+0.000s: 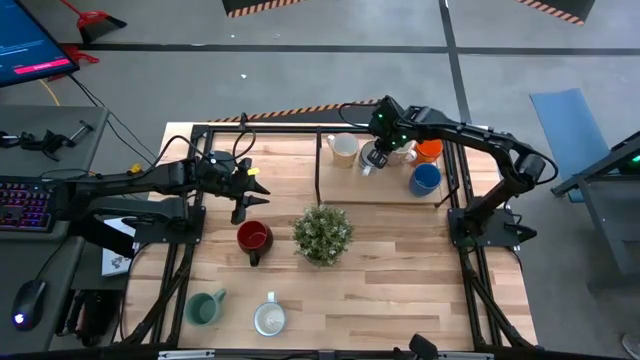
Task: Place coffee mugs
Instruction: Put the patterned blue mug on the shelf
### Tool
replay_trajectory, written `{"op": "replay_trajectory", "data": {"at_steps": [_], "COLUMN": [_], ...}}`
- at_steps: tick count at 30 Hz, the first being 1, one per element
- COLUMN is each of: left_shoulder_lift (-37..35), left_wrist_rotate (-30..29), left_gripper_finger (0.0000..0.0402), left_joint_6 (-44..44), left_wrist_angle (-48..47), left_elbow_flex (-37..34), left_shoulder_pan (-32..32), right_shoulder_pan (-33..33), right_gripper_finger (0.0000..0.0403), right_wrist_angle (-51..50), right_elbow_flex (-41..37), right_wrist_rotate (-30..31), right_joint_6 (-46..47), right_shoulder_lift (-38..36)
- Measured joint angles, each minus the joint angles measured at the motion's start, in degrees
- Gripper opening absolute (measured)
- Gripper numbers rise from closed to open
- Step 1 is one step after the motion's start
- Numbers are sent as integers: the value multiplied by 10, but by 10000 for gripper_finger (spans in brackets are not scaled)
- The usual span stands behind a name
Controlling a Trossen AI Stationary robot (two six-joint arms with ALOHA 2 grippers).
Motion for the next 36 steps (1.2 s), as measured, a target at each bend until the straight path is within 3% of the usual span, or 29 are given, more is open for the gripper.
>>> {"op": "replay_trajectory", "data": {"at_steps": [36], "left_shoulder_lift": [0], "left_wrist_rotate": [0], "left_gripper_finger": [104], "left_joint_6": [2], "left_wrist_angle": [0], "left_elbow_flex": [0], "left_shoulder_pan": [0], "right_shoulder_pan": [0], "right_gripper_finger": [7], "right_wrist_angle": [14], "right_elbow_flex": [1], "right_wrist_rotate": [-21], "right_joint_6": [1], "right_shoulder_lift": [7]}}
